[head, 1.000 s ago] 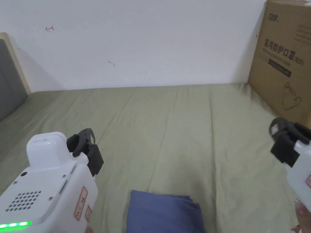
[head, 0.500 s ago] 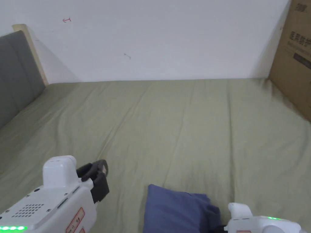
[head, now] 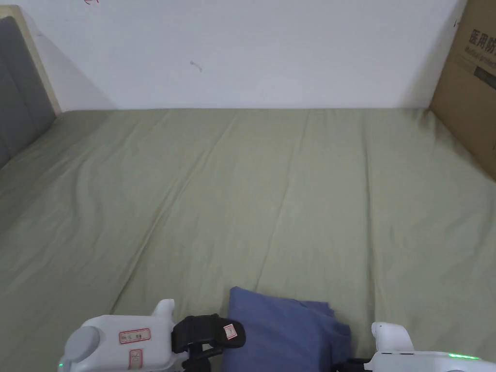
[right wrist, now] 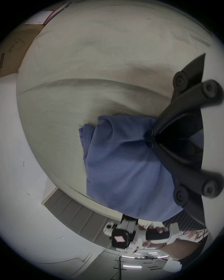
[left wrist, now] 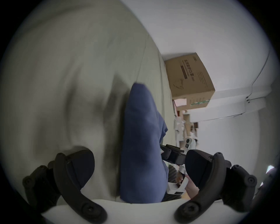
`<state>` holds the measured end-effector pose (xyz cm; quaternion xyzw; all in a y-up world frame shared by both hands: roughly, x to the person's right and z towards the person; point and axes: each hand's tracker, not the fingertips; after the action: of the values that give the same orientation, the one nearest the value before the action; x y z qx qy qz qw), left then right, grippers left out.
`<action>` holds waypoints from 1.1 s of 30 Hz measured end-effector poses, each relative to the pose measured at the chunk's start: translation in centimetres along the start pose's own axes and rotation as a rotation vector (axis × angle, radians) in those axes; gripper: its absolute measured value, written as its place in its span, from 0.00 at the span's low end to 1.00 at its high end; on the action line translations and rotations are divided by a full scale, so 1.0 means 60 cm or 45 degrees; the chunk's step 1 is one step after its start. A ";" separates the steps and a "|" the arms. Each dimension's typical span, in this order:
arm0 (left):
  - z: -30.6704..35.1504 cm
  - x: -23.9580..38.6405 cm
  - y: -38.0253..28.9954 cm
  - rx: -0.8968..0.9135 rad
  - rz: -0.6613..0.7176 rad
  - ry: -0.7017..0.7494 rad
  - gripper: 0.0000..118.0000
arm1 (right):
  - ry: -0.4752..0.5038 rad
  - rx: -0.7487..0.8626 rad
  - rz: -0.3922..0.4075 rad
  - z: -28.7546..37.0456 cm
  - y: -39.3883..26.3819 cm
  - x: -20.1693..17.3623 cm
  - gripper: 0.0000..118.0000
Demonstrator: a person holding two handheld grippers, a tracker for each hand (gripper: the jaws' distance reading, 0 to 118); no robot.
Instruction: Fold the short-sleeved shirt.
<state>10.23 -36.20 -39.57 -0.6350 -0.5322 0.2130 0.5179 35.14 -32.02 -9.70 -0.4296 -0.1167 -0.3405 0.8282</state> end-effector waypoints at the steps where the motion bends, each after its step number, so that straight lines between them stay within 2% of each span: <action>1: -0.012 -0.008 -0.001 0.002 0.035 -0.101 1.00 | 0.002 -0.001 -0.004 0.000 0.001 0.000 0.00; 4: -0.046 -0.020 0.007 -0.012 0.156 -0.396 1.00 | 0.001 -0.004 -0.007 0.000 0.001 -0.002 0.00; 6: -0.074 -0.035 0.003 -0.067 0.253 -0.490 1.00 | -0.003 -0.007 -0.006 -0.001 0.002 -0.002 0.00; 8: -0.080 -0.034 0.005 -0.088 0.183 -0.493 1.00 | -0.003 -0.006 -0.011 -0.001 0.002 -0.001 0.00; 10: -0.069 -0.029 -0.001 -0.101 0.074 -0.385 0.98 | 0.005 -0.002 -0.023 -0.001 0.000 0.001 0.00; 11: -0.061 -0.029 -0.004 -0.108 0.015 -0.275 0.86 | 0.009 0.002 -0.030 -0.001 -0.001 0.002 0.00; 12: -0.060 -0.027 0.001 -0.116 -0.061 -0.077 0.57 | 0.013 0.005 -0.035 -0.001 -0.002 0.003 0.00; 13: -0.060 -0.035 -0.002 -0.131 -0.149 0.156 0.20 | 0.017 0.009 -0.041 -0.001 -0.003 0.005 0.00; 14: -0.055 -0.049 -0.006 -0.144 -0.115 0.088 0.15 | 0.067 0.013 -0.062 -0.003 -0.004 0.006 0.00; 15: -0.049 -0.036 -0.006 -0.101 -0.017 -0.105 0.15 | 0.027 0.015 -0.066 -0.002 -0.004 0.005 0.00; 17: -0.055 -0.014 -0.004 -0.122 -0.076 0.036 0.15 | 0.024 0.010 -0.087 0.003 0.000 0.002 0.00; 20: -0.031 0.011 -0.007 -0.068 -0.104 -0.031 0.16 | 0.004 0.061 -0.091 0.030 0.000 -0.012 0.00; 23: 0.039 0.028 -0.005 0.009 -0.146 -0.124 0.16 | 0.018 0.125 -0.071 0.071 0.001 -0.027 0.00; 25: 0.106 0.040 0.011 0.070 -0.193 -0.062 0.16 | 0.044 0.164 -0.036 0.097 0.004 -0.036 0.00; 28: 0.226 0.027 0.047 0.144 -0.184 0.087 0.16 | -0.020 0.175 0.035 0.117 0.012 -0.053 0.00; 33: 0.413 0.002 0.101 0.211 -0.228 0.531 0.16 | -0.060 0.200 0.104 0.133 0.011 -0.077 0.00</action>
<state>-7.31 -24.81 -54.14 -0.5709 -0.4485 0.0735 0.6837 32.93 -23.30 -7.54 -0.3757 -0.1451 -0.2861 0.8695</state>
